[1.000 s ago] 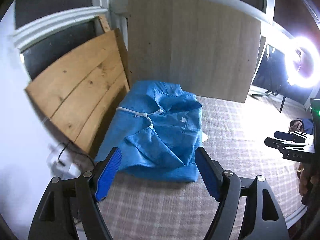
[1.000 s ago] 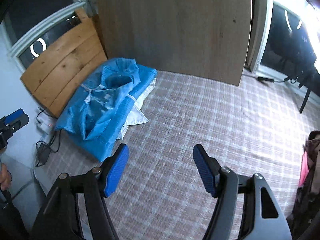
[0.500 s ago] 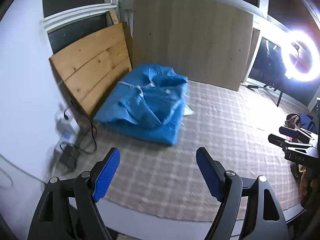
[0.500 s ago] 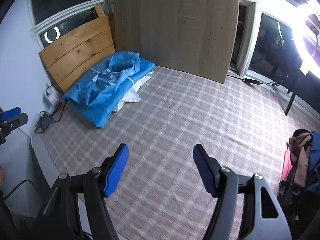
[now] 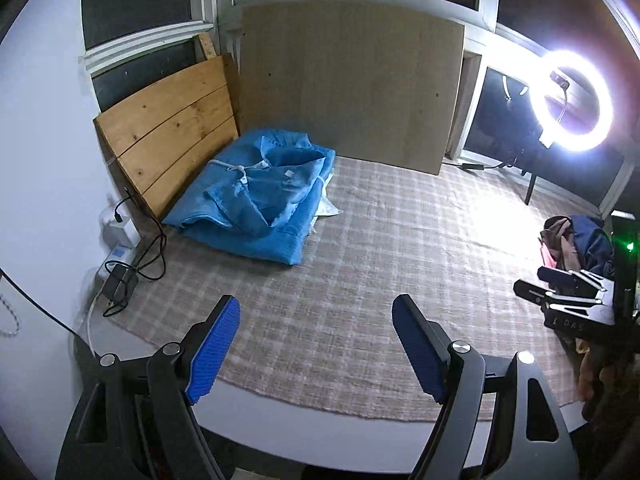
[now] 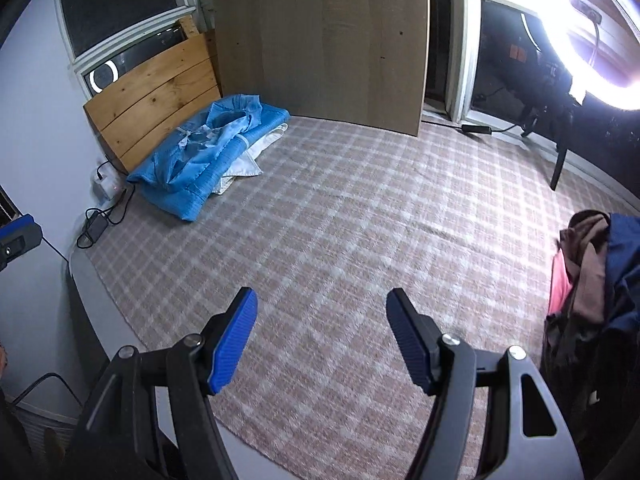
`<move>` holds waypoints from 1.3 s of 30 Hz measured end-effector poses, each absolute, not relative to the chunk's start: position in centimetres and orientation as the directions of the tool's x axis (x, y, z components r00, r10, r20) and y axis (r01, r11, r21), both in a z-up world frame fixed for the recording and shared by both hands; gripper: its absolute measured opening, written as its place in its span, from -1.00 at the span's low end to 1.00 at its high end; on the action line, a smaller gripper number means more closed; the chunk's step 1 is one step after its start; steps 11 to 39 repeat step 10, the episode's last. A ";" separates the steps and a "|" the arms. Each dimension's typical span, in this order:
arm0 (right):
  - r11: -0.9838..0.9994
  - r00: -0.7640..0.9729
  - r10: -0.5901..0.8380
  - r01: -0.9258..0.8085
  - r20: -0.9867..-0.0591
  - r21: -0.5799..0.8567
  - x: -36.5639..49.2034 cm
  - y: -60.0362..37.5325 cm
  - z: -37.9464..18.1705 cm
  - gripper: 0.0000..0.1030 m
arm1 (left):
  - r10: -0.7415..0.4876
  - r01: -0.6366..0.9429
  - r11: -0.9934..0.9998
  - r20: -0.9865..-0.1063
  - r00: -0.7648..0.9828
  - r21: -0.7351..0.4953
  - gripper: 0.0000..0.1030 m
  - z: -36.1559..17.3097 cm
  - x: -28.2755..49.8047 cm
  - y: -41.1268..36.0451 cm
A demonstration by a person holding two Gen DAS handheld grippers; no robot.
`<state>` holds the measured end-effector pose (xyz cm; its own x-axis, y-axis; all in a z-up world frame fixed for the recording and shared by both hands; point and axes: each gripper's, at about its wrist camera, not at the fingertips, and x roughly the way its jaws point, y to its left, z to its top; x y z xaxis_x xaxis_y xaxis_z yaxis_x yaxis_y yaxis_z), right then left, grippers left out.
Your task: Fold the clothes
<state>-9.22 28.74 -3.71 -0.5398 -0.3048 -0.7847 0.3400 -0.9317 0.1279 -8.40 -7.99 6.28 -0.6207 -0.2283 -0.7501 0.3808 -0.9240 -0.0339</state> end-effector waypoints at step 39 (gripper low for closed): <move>-0.929 -0.528 -0.303 0.349 -0.793 0.123 -8.7 28.5 -4.2 0.29 | -0.237 0.375 -0.927 -0.739 -0.630 -0.023 0.49 6.4 -7.6 -7.9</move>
